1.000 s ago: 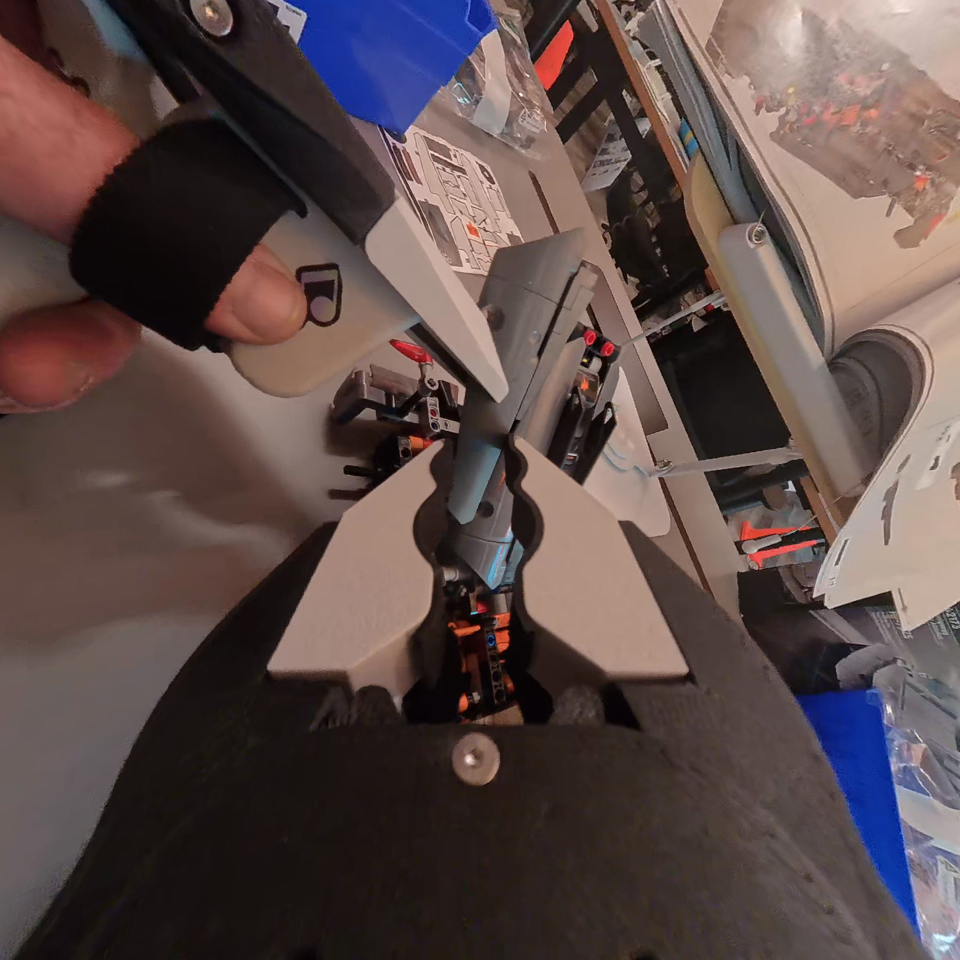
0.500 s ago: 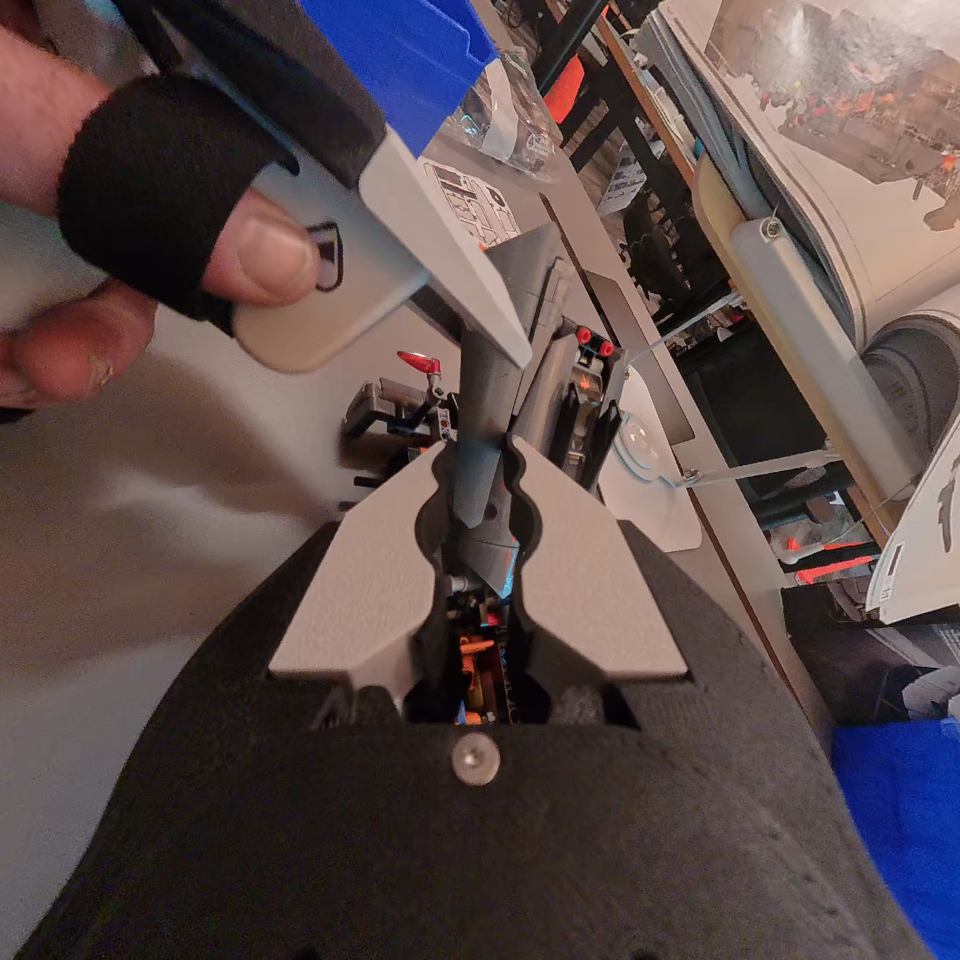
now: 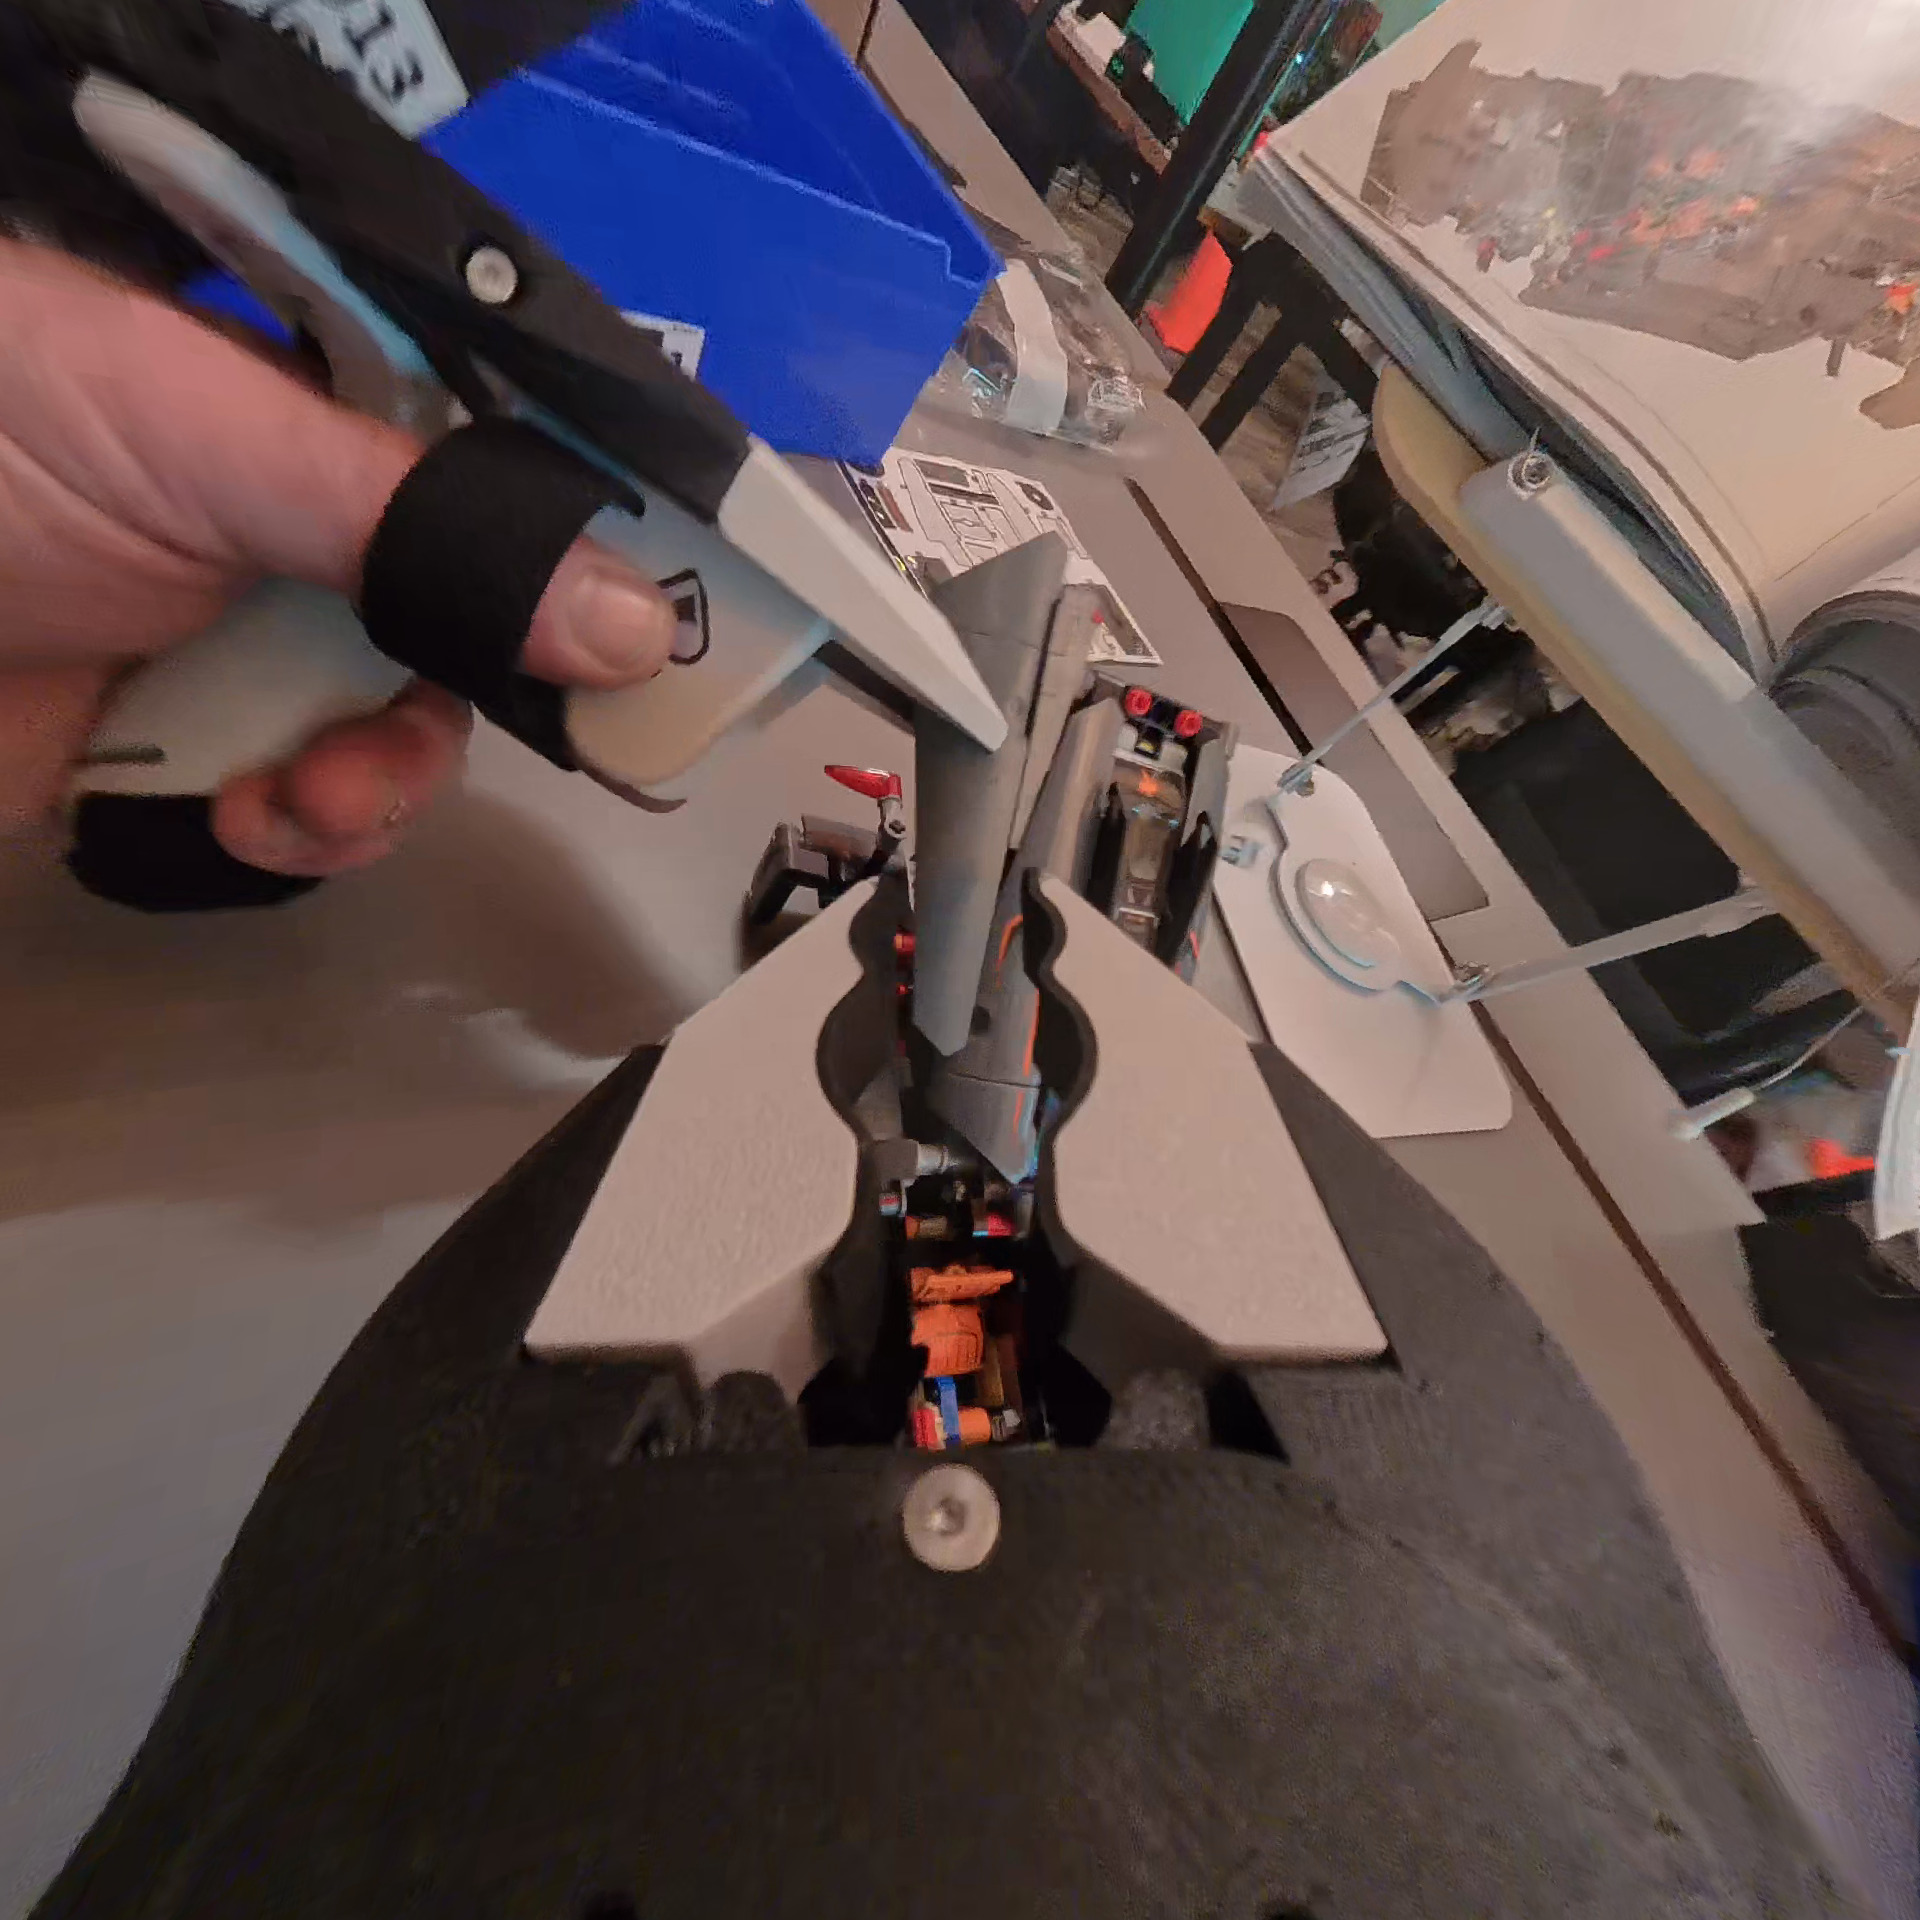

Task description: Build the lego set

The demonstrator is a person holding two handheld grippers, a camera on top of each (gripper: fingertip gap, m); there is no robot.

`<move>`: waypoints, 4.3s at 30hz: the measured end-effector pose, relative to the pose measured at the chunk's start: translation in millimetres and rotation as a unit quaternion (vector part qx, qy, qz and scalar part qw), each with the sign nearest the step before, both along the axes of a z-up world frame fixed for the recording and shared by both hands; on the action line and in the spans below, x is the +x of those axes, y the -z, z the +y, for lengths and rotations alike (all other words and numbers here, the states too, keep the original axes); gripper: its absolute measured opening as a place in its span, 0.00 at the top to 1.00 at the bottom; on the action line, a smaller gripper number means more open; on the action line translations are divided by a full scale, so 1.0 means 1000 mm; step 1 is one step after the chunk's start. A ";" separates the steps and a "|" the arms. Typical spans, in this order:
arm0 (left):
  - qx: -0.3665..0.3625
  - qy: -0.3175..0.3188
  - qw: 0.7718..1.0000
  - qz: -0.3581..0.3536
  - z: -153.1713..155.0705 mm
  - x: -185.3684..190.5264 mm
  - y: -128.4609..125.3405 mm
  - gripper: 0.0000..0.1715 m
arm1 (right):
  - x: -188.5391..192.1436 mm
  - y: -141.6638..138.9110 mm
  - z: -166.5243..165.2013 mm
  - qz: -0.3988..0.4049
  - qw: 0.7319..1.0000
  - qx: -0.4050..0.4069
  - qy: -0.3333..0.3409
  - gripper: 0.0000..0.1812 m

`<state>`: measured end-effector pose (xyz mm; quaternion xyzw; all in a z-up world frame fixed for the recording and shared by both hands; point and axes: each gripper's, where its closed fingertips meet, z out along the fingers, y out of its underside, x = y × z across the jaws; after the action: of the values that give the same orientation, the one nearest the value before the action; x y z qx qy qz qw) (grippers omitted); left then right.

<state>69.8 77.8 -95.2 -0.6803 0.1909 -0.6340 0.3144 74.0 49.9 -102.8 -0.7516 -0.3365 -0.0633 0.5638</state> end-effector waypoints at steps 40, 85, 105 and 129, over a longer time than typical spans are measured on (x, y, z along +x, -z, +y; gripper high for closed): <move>-0.028 -0.011 0.999 -0.020 -0.001 0.007 0.016 0.93 | 0.035 0.031 0.011 0.001 0.998 -0.066 0.014 0.77; -0.078 0.018 0.996 -0.041 0.008 0.008 0.020 0.93 | 0.061 0.032 0.009 0.002 0.999 -0.041 0.034 0.82; -0.143 0.023 0.989 -0.024 -0.010 -0.004 0.010 0.92 | 0.017 0.017 0.000 -0.196 0.979 0.054 -0.005 0.91; -0.095 0.145 0.979 -0.110 -0.069 -0.017 -0.041 0.77 | 0.030 -0.014 -0.040 -0.082 0.995 0.015 0.053 0.98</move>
<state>53.3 8.4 -54.5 -0.5983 0.1901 -0.7592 0.1720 103.6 9.7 -89.3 -0.7522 -0.3406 -0.1591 0.5412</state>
